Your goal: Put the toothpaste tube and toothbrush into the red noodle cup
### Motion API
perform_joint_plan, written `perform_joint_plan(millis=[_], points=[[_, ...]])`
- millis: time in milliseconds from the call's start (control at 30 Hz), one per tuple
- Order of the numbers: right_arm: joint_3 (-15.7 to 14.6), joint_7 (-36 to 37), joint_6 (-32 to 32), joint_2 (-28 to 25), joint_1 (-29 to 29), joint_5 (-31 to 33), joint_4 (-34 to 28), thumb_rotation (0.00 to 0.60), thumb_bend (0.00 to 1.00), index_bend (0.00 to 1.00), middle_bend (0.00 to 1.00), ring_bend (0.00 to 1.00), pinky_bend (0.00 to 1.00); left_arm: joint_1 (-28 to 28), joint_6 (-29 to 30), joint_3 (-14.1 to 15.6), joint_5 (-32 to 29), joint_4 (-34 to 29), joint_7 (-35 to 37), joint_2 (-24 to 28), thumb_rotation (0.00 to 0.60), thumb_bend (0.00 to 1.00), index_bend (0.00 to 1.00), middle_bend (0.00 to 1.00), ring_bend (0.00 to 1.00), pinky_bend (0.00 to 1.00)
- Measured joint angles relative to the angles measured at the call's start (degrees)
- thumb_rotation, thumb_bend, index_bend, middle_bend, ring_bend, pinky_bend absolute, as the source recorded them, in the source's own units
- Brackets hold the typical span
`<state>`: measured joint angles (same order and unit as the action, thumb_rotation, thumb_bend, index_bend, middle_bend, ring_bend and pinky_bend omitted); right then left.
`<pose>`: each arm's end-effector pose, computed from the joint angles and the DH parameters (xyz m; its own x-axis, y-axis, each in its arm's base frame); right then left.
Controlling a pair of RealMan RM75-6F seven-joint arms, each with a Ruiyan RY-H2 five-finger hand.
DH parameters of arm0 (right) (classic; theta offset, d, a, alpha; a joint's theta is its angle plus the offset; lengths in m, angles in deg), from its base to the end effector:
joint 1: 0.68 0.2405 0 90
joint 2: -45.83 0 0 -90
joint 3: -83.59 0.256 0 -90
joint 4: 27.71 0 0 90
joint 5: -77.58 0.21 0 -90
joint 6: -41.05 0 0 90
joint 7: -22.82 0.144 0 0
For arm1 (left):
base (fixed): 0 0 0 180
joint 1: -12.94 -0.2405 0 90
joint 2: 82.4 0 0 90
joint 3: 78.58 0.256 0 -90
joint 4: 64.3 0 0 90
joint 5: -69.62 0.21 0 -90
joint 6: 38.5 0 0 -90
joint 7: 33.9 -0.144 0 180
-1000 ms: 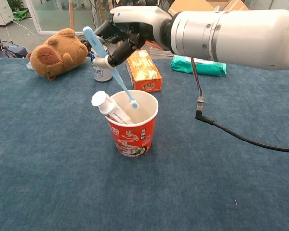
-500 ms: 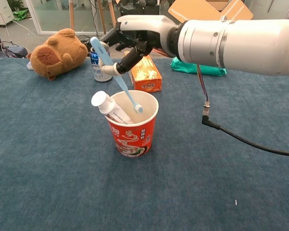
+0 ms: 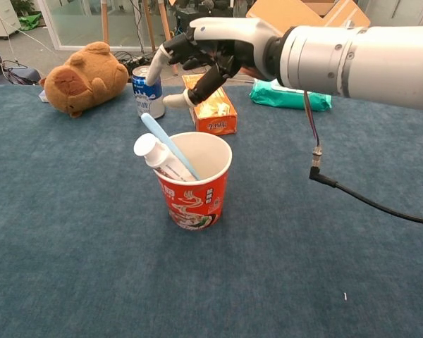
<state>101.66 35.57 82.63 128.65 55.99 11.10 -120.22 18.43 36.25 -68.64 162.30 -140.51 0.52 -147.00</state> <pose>-0.0194 -0.3613 0.0015 0.0684 -0.5483 0.8335 -0.8532 -0.4651 -0.2360 -0.3807 0.1319 0.1357 0.0869 0.3892 0.9170 0.9897 0.0712 -0.1240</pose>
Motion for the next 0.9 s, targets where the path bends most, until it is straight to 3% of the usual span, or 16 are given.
perform_joint_plan(millis=[167,367,633,900], points=[[-0.47,-0.96,2.62,-3.35,-2.18,-0.73,-3.05,0.6,0.2,0.36,0.13,0.0,0.04,0.22,0.36,-0.42,0.0,-0.64,-0.34,0.36,0.6,0.0,0.0,0.0,0.0,0.0],[-2.77,-8.21,6.46,-8.56,-5.37,-0.64,-6.73,0.6,0.2,0.31,0.1,0.0,0.04,0.79,0.43,-0.93,0.07,-2.03,-1.51,0.95,0.6,0.0,0.0,0.0,0.0,0.0],[-9.31,-23.03,14.21,-18.12,-12.62,0.95,-13.34,0.6,0.2,0.26,0.06,0.0,0.04,2.05,0.81,-2.63,-0.38,-5.11,-3.76,2.54,0.6,0.0,0.0,0.0,0.0,0.0],[-15.39,-27.91,24.36,-24.64,-22.8,0.12,-18.9,0.6,0.2,0.26,0.06,0.0,0.04,3.94,0.87,-4.96,-1.16,-9.5,-7.51,5.13,0.6,0.0,0.0,0.0,0.0,0.0]])
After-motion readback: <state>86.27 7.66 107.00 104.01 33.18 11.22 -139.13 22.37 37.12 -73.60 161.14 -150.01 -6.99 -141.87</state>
